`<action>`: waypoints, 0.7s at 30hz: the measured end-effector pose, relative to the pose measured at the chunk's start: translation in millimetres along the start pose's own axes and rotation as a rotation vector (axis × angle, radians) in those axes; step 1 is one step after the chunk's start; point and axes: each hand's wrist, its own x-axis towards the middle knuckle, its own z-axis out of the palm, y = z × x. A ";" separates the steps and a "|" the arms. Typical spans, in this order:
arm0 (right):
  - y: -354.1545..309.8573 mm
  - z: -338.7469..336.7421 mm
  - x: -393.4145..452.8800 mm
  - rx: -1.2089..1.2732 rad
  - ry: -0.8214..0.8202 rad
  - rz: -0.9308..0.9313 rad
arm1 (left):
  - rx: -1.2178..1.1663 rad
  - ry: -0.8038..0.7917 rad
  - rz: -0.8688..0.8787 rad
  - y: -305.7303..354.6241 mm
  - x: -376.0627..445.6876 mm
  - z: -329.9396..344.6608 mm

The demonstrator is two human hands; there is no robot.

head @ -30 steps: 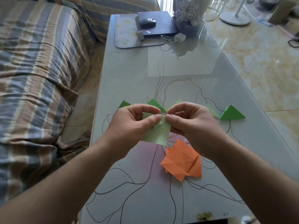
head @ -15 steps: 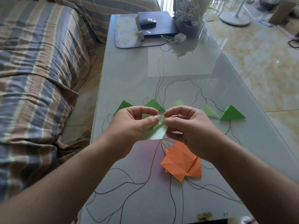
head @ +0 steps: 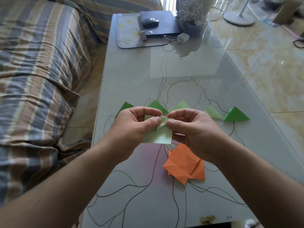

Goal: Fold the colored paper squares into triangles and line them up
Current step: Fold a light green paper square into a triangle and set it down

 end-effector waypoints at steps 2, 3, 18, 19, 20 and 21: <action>-0.1 -0.6 0.4 0.016 0.002 0.006 | 0.008 -0.003 -0.001 -0.3 0.7 0.0; 0.0 -0.9 0.5 0.019 0.006 0.006 | 0.006 -0.005 -0.005 -0.5 0.9 -0.1; -0.9 -1.6 -0.2 0.061 -0.011 0.024 | 0.008 -0.026 -0.001 -1.1 0.7 -1.2; -0.6 -1.9 0.1 0.060 -0.010 0.027 | 0.012 -0.027 0.001 -1.0 0.5 -0.9; -0.2 -2.1 0.3 0.053 -0.008 0.029 | 0.015 -0.029 0.003 -0.8 0.3 -0.7; 0.3 -2.4 0.6 0.045 -0.007 0.029 | 0.016 -0.030 0.007 -0.4 0.2 -0.5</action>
